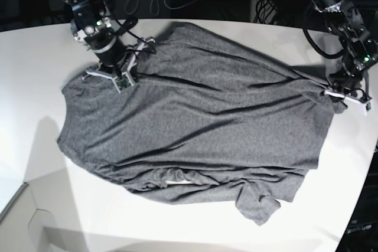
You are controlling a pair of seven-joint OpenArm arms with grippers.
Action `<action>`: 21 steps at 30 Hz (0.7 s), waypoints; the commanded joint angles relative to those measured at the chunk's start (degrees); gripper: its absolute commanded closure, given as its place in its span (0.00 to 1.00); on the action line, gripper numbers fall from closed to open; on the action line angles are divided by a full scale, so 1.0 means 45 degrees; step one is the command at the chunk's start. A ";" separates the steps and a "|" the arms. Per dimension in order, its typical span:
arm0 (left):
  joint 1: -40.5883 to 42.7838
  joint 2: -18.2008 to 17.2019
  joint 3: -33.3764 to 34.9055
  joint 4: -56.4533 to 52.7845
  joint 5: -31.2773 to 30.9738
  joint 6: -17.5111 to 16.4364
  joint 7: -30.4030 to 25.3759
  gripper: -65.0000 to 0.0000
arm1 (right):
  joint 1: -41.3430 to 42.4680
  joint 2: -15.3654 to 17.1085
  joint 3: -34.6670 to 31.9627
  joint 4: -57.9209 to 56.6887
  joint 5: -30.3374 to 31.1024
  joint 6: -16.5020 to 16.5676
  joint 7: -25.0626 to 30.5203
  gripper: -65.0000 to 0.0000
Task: Layout the t-shirt on the table in an organized manner, then fold the t-shirt properly
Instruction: 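Lower the held corner with the right gripper onto the table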
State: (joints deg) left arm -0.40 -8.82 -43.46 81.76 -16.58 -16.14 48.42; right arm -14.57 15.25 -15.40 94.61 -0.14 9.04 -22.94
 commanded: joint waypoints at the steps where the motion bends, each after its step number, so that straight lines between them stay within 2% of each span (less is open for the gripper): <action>1: -0.0193 -0.0199 -0.0041 0.0225 -0.0135 -0.0017 -0.0260 1.00 | 0.0238 0.0080 0.0071 0.0280 0.0022 -0.0026 0.0301 1.00; 16: -0.0193 -0.0199 -0.0041 0.0245 -0.0135 -0.0017 -0.0202 1.00 | 0.1762 0.0080 0.0110 0.0280 0.0022 -0.0026 0.0184 1.00; 21: -0.0193 -0.0199 -0.0041 0.0245 -0.0135 -0.0017 -0.0202 1.00 | 0.1645 0.0080 0.0110 0.0280 0.0022 -0.0006 0.0165 1.00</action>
State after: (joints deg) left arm -0.40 -8.82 -43.46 81.76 -16.58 -16.12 48.45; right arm -7.64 15.25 -15.18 94.72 -0.14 9.10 -23.35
